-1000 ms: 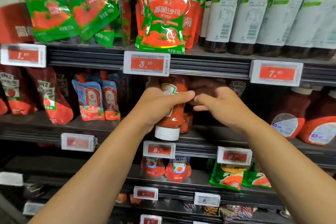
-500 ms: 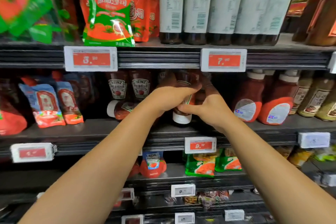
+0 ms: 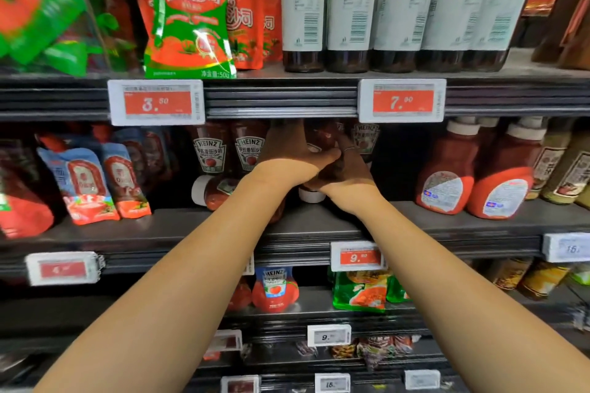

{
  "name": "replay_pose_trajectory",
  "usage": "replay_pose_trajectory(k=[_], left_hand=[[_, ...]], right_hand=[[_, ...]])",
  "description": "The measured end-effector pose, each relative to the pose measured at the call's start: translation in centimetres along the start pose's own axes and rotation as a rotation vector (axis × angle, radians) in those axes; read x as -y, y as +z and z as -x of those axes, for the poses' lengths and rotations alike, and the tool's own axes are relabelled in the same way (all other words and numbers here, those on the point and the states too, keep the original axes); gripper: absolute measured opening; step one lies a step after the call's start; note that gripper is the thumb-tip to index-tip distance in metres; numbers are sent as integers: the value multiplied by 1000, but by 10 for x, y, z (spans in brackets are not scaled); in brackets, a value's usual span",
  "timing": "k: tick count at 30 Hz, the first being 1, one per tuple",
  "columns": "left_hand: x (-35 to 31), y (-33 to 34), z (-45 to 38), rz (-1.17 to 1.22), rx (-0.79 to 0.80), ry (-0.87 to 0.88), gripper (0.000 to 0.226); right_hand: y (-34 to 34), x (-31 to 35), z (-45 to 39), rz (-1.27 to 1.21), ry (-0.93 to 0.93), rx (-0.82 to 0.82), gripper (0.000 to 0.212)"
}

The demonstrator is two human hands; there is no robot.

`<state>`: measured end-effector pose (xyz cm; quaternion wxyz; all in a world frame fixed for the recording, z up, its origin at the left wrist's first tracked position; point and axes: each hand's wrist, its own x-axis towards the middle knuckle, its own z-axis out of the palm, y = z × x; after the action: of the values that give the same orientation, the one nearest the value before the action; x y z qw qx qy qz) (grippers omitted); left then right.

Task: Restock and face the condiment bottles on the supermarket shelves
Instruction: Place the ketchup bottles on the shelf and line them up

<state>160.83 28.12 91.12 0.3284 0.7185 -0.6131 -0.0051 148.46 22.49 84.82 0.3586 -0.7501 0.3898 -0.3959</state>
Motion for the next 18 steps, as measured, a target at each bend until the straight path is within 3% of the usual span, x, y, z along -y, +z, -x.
replay_pose_trajectory(k=[3,8,13,16,18], left_hand=[[1,-1,-2,-31,-20,-12,92],[6,-8,-7,21,-22,26,80],[13,-21,-12,120,209,-53,73],[13,-27,-16,160,291,-76,64],[12,-28,-17,178,297,-58,69]], right_hand=[[3,-1,2,28,6,-9,64],[2,-8,5,-36,51,73,91],[-1,-11,6,-33,57,139,99],[-2,-14,7,-94,63,130,88],[-3,-15,6,-118,57,109,82]])
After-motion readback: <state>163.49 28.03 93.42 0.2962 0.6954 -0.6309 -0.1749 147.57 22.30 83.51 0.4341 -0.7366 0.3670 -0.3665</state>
